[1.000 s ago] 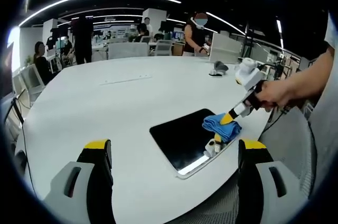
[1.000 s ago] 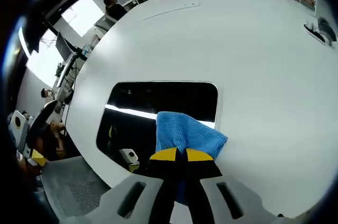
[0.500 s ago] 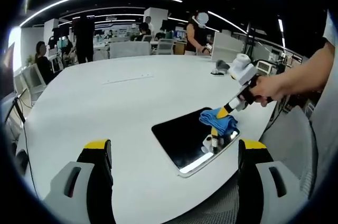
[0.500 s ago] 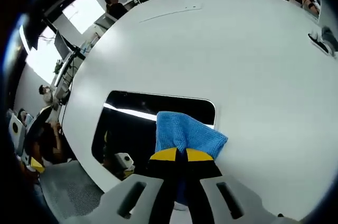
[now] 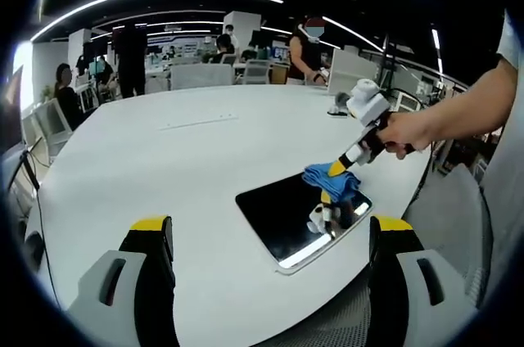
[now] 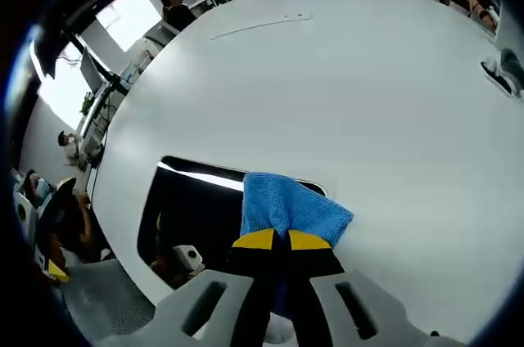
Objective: Wipe the mirror surface with the cleaning cloth until all visible marks leave the cleaned area.
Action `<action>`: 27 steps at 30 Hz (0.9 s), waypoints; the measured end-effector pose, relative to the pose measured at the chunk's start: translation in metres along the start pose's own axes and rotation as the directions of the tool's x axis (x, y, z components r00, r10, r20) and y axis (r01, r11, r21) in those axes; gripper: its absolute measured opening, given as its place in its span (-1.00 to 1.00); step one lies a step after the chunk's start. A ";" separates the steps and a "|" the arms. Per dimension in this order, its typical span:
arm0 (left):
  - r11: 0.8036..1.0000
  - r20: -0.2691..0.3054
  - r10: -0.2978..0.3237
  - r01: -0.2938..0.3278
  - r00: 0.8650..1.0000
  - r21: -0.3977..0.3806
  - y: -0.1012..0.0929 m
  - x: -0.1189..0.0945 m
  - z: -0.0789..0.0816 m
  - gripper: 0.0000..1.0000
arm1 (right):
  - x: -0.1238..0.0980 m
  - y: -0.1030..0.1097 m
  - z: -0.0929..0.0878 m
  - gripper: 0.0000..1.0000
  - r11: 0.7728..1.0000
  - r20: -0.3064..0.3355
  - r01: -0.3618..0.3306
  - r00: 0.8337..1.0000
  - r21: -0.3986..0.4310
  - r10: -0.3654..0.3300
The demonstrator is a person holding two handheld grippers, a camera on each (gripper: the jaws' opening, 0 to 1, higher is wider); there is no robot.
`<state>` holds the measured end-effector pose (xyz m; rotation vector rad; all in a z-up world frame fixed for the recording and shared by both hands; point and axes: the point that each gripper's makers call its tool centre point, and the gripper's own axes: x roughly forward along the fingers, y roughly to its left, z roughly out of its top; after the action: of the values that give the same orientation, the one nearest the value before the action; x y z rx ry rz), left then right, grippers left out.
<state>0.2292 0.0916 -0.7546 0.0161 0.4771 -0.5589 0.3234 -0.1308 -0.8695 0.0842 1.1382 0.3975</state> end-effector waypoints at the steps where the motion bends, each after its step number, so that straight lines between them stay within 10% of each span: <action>1: 1.000 0.001 0.000 0.000 1.000 -0.002 0.000 0.000 0.000 0.98 | 0.001 -0.001 0.002 -1.00 1.000 0.000 0.000 1.000 0.003 0.000; 27: 1.000 -0.007 -0.002 0.002 1.000 -0.008 0.000 0.001 -0.001 0.98 | 0.008 -0.005 0.023 -1.00 1.000 0.027 0.018 0.999 0.007 -0.018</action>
<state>0.2295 0.0917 -0.7559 0.0101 0.4863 -0.5587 0.3480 -0.1295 -0.8683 0.0856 1.1131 0.3756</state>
